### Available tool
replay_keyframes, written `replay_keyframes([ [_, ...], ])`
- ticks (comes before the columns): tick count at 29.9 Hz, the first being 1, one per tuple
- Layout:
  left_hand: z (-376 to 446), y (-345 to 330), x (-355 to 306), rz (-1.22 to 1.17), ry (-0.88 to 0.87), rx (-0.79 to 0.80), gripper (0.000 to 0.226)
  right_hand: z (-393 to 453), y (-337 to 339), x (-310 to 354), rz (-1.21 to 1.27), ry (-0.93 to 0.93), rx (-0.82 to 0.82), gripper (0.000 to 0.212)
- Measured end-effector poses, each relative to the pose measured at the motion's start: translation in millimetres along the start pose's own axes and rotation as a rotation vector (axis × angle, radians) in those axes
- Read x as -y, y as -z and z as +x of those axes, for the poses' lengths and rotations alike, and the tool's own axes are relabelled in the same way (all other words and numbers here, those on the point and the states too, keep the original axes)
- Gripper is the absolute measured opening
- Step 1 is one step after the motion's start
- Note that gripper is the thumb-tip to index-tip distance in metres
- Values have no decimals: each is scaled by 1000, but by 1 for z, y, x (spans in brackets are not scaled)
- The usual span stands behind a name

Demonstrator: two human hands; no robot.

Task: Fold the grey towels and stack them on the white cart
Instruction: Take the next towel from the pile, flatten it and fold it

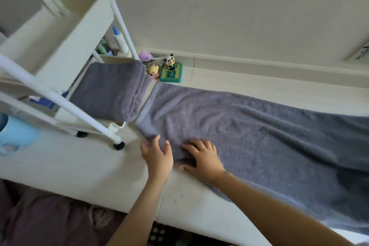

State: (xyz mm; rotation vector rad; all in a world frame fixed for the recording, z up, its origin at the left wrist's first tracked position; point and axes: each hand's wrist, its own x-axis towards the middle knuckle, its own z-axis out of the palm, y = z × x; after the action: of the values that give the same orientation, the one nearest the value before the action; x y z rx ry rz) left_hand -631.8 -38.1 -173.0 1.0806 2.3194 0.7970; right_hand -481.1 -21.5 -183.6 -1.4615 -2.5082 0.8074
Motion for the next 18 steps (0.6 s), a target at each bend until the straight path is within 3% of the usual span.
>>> replay_keyframes([
  [3,5,6,-9,-233,97,108,38,5,0,5,-7,-50,-112,40],
  [5,9,10,-19,-336,63,124,40,10,10,8,57,-109,-151,28],
  [9,5,15,-48,-602,-41,296,48,22,47,-8,633,-461,-166,22],
  [11,6,11,-55,-597,-87,320,46,25,66,-21,804,-638,-256,29],
  [13,6,6,-59,-520,-93,276,40,22,77,-35,811,-726,-317,32],
  [18,9,-14,-50,-333,21,237,38,2,80,-49,701,-713,-386,33],
])
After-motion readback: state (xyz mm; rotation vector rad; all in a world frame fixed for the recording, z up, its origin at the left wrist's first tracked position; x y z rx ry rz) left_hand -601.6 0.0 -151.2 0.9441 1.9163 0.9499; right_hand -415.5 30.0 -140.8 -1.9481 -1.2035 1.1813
